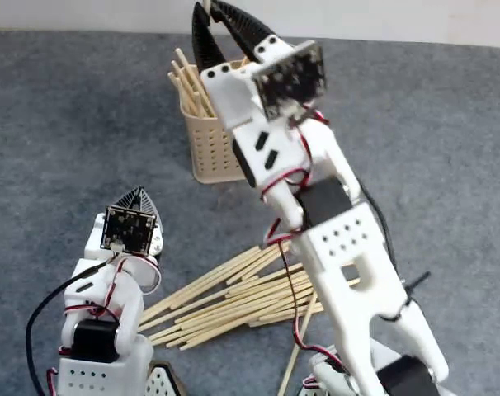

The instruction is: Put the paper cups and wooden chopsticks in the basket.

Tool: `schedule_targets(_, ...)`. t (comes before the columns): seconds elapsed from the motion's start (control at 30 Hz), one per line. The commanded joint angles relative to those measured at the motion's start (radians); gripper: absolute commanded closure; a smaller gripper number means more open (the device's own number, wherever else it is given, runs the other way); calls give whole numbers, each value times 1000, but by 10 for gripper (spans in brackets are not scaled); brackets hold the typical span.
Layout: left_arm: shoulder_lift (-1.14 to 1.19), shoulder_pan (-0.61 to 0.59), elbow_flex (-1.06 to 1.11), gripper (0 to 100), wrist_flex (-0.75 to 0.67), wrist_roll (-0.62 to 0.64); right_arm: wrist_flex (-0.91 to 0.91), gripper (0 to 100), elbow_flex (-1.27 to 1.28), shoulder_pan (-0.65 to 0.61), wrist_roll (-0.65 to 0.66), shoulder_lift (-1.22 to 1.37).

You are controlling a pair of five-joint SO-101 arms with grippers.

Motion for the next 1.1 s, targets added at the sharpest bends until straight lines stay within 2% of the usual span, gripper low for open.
schedule_targets(0.0, -7, -1, -10, 989, -20, -2, -25, 993, -59, -5, 11, 27)
schedule_targets(0.3, -7, -1, -10, 989, -20, -3, -2, 993, -45, 85, 6, 131)
schedule_targets(0.77, -7, -1, -10, 989, -20, -3, 56, 991, 90, 88, 5, 143)
schedule_targets(0.97, -7, -1, -10, 989, -20, -3, 125, 898, 85, 85, 3, 142)
schedule_targets(1.07, -7, -1, -10, 989, -20, -3, 179, 893, 82, 85, 3, 142)
